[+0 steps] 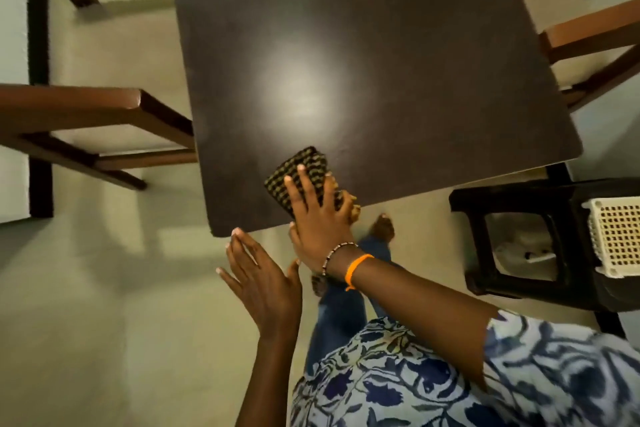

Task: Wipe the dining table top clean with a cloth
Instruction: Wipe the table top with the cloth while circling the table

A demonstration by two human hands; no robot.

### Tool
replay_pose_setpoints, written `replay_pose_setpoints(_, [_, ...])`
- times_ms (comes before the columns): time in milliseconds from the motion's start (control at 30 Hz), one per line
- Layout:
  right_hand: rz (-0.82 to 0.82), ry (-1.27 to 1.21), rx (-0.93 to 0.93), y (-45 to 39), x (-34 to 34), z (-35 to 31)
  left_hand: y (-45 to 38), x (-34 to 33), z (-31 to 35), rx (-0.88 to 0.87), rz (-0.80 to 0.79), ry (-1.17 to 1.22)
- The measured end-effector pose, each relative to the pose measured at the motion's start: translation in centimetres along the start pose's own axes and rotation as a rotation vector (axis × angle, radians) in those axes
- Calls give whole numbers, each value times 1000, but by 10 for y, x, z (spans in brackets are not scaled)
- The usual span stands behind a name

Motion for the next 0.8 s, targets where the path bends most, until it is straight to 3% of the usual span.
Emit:
replay_pose_setpoints(233, [-97, 164, 350, -24, -29, -128, 10, 6, -59, 140, -2, 60])
replay_pose_setpoints(433, [-41, 268, 546, -22, -11, -91, -2, 22, -47, 34, 17, 59])
replay_pose_setpoints(500, [22, 215, 452, -21, 12, -45, -6, 24, -24, -117, 4, 16])
replay_pose_setpoints(600, [194, 172, 145, -11, 56, 53, 1, 23, 18, -370, 24, -119])
replay_pose_setpoints(700, [308, 106, -197, 10, 89, 157, 0, 23, 29, -348, 43, -81])
replay_pose_setpoints(800, [357, 1, -468, 30, 102, 218, 0, 20, 28, -323, 45, -34])
Point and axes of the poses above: each hand's wrist, its own y-axis away from the middle knuckle, its own x-axis out of the back of the hand, z = x × y, the point moved 9 cm from there along -y, towards the middle knuckle, and after that the axes turned 6 degrees about -z, right-handed, at the moved point
